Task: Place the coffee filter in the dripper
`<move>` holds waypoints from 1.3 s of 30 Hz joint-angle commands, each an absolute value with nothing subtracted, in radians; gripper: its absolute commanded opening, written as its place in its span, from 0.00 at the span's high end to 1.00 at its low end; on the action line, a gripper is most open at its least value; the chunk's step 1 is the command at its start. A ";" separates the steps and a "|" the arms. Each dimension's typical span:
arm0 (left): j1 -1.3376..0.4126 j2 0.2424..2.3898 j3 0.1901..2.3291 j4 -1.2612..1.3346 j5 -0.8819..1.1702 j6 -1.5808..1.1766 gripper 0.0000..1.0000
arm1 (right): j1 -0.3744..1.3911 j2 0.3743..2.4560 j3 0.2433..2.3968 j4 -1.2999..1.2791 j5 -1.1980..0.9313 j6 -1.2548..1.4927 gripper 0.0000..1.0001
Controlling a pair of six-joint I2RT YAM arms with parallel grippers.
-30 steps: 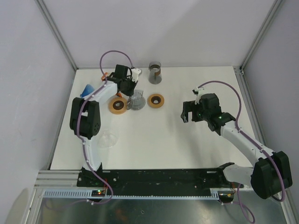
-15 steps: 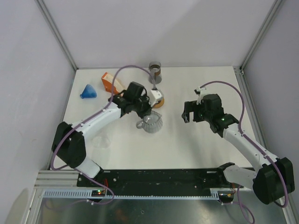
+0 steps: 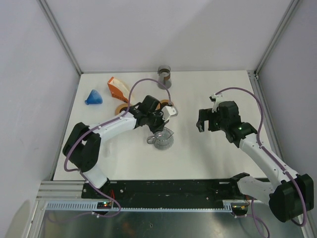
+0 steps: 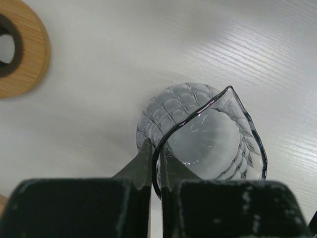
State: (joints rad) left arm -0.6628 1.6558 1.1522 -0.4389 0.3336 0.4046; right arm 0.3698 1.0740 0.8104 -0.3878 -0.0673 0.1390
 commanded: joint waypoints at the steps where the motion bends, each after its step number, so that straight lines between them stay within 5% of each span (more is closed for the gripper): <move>1: -0.674 1.647 1.103 -0.314 0.393 0.443 1.00 | 0.362 1.038 0.849 -0.398 -0.051 0.131 0.01; 6: -0.676 1.633 1.052 -0.261 0.397 0.470 0.97 | 0.360 1.045 0.845 -0.391 -0.050 0.141 0.01; 12: -0.676 1.612 1.050 -0.257 0.408 0.482 0.58 | 0.362 1.058 0.846 -0.368 -0.062 0.158 0.01; 18: -0.673 1.506 1.096 -0.273 0.389 0.433 0.37 | 0.364 1.062 0.846 -0.346 -0.066 0.170 0.01; 28: -0.566 1.414 1.254 -0.404 0.254 0.305 0.29 | 0.365 1.147 0.888 -0.199 -0.093 0.257 0.01; 39: -0.244 1.326 1.153 -0.425 0.231 0.244 0.26 | 0.443 1.581 1.238 -0.289 0.085 0.226 0.01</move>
